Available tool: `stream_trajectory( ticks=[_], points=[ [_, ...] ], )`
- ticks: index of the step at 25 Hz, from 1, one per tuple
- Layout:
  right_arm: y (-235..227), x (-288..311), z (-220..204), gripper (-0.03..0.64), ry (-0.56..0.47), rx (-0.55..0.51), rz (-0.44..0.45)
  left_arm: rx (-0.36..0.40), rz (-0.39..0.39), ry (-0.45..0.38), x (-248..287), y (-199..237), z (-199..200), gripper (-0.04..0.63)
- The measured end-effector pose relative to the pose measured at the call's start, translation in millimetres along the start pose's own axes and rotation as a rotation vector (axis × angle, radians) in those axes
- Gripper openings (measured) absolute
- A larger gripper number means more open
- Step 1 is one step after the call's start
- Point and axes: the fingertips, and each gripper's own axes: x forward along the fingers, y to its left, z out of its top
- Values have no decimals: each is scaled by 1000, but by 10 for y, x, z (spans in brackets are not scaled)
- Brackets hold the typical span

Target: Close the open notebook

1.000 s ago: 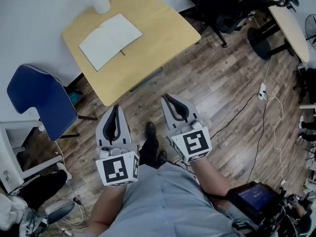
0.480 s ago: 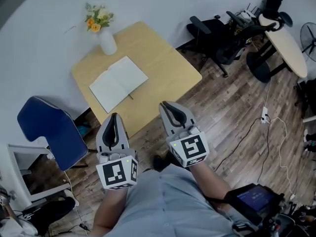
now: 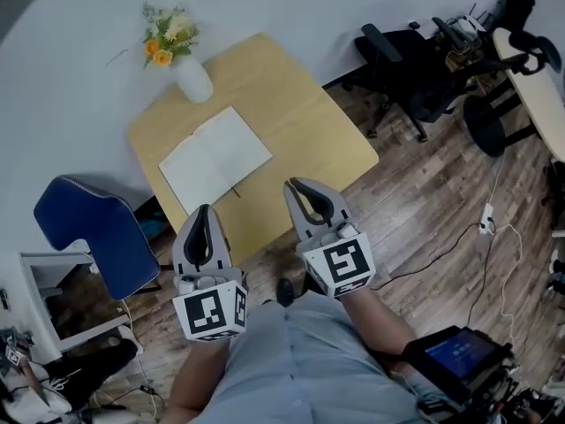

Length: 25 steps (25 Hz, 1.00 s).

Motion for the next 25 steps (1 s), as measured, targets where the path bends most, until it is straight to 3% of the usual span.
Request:
stream_trajectory(
  ticks=[7,15,20,25],
  points=[
    [-552,898,117,52,24,18,160,1,165,27,799,100,129,20],
    [-632,1617,543,52,-6,-19,375,-9,391,-12,1147,407,493,20],
    [-472,1885,476,52,21,-21,459,-34,508,18,1121,774,391,20],
    [-195,2209,134,52,94,-22,519,-83,564,90,1144,1210,-98,20]
  ],
)
